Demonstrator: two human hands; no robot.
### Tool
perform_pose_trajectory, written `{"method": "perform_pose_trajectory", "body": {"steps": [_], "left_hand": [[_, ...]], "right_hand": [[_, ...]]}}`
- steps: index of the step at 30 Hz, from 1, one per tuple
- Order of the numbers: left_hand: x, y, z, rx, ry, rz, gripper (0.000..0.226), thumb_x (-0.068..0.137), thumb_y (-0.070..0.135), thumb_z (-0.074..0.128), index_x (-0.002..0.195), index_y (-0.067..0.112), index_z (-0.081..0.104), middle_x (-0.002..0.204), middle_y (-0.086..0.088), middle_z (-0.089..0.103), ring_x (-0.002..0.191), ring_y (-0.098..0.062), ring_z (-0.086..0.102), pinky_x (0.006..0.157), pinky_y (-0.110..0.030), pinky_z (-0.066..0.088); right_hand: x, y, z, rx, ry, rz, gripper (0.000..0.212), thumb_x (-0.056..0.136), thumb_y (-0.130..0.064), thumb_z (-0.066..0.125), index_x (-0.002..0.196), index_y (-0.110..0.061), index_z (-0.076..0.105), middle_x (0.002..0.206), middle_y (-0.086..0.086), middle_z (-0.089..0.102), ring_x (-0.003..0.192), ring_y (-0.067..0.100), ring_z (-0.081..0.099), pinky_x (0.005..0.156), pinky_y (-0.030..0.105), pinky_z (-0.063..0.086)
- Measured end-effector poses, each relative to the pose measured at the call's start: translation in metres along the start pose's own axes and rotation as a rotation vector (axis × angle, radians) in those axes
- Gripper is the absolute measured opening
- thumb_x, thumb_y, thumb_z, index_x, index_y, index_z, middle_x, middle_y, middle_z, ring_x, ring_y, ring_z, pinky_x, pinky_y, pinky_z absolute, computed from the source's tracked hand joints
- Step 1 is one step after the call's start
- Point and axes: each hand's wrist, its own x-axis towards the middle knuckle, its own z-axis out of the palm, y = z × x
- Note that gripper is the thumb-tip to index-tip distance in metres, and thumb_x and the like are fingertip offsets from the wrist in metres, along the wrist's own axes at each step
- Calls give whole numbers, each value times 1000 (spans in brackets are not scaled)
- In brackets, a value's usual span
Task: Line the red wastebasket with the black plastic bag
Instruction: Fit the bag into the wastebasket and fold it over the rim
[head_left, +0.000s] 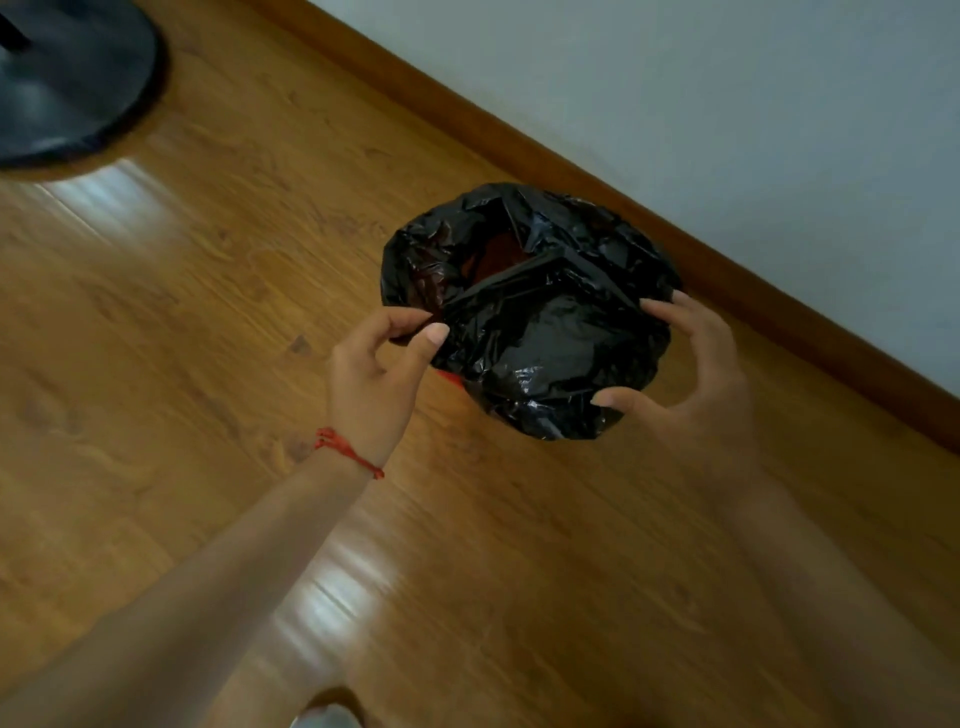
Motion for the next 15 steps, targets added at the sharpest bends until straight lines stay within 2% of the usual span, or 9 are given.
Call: {"method": "perform_pose_trajectory", "body": {"steps": [4, 7, 10, 12, 15], "left_hand": [[5, -10, 11, -25, 30, 62, 14, 82, 31, 58, 94, 24, 61, 85, 18, 60, 79, 10, 57, 72, -7, 43], [14, -15, 15, -16, 77, 124, 18, 84, 31, 57, 100, 24, 62, 93, 18, 61, 87, 7, 57, 77, -10, 45], [24, -17, 16, 4, 150, 195, 16, 86, 28, 56, 101, 26, 61, 93, 19, 59, 85, 8, 55, 75, -6, 43], [30, -14, 15, -4, 169, 248, 14, 88, 24, 55, 101, 25, 61, 93, 18, 59, 85, 11, 55, 72, -5, 42], [33, -6, 11, -50, 152, 320, 14, 90, 19, 53, 101, 20, 62, 94, 17, 60, 86, 11, 57, 70, -5, 43]], "right_hand": [[12, 13, 10, 38, 65, -124, 71, 64, -63, 62, 126, -36, 42, 135, -17, 34, 130, 5, 31, 108, 41, 31], [22, 19, 15, 79, 94, -219, 68, 68, -61, 61, 126, -31, 43, 134, -17, 38, 133, 5, 32, 110, 40, 33], [33, 19, 16, 95, 123, -301, 62, 72, -60, 59, 124, -29, 46, 134, -6, 45, 132, 8, 35, 109, 40, 34], [39, 17, 15, 102, 147, -354, 53, 76, -56, 57, 120, -27, 49, 130, -6, 51, 129, 11, 41, 106, 42, 38], [45, 11, 11, 203, 180, -352, 43, 81, -46, 56, 114, -19, 57, 122, -4, 59, 118, 8, 52, 98, 37, 45]]}}
